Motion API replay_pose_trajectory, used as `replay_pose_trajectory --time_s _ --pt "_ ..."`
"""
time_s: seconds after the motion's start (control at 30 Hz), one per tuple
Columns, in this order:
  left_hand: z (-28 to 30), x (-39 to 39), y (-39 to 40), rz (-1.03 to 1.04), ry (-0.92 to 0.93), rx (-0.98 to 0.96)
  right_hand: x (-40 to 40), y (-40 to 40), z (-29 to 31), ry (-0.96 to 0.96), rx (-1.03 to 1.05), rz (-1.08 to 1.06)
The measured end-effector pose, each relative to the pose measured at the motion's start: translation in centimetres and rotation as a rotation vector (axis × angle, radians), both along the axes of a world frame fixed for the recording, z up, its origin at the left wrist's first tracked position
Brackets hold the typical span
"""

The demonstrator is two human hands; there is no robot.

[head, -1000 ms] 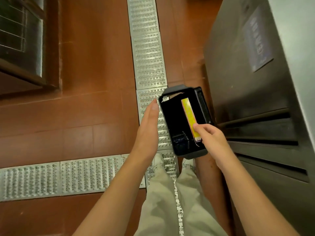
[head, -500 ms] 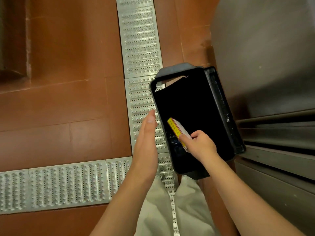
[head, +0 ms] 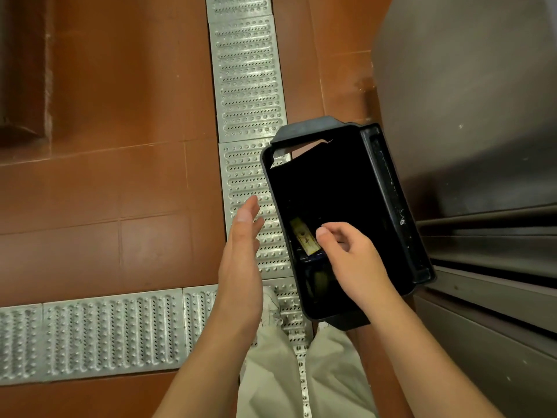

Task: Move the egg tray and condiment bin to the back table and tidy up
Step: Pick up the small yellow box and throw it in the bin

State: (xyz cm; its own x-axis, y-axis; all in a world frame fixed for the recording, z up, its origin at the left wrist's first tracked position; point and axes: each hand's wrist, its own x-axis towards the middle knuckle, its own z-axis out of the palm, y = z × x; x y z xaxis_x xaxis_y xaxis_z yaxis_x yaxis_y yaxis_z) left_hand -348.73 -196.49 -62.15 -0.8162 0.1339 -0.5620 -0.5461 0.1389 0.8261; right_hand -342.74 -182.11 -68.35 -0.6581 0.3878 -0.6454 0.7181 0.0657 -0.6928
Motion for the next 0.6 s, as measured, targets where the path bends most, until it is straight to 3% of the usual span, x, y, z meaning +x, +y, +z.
replay_pose_trajectory --time_s 0.23,0.6 --pt "5.3 -1.9 1.0 -0.084 -0.004 0.004 -2.2 -0.4 6.7 0.142 -0.169 -0.081" --pt "21.5 -5.2 3.4 -0.2 0.255 0.077 -7.7 2.2 24.4 0.454 -0.194 -0.031"
